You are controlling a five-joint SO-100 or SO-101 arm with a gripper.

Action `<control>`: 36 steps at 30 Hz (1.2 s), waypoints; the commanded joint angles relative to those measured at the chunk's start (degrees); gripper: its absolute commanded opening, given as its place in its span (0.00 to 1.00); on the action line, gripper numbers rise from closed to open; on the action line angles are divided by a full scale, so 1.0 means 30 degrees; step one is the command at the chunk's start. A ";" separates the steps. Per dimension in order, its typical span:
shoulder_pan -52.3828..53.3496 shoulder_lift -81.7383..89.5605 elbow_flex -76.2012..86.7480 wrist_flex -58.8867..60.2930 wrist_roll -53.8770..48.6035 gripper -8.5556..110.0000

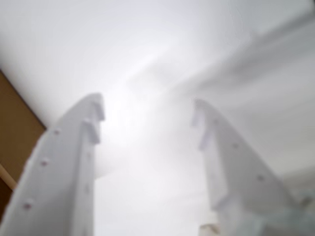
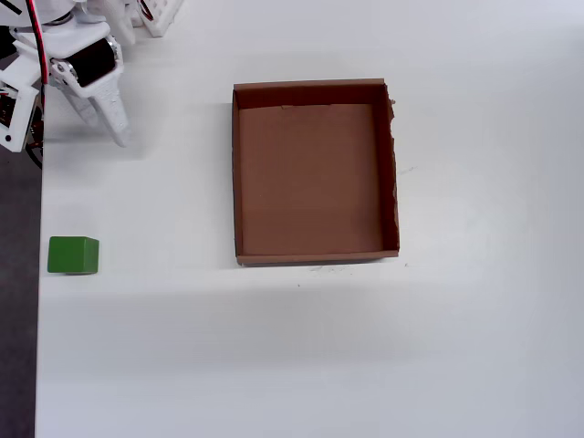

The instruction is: Grasp a green cube and put it in a box.

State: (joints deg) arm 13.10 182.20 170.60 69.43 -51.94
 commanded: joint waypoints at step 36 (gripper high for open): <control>0.1875 -1.1074 -0.8320 -0.3545 -0.2109 0.29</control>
State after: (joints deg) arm 18.11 152.40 150.56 60.47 -54.58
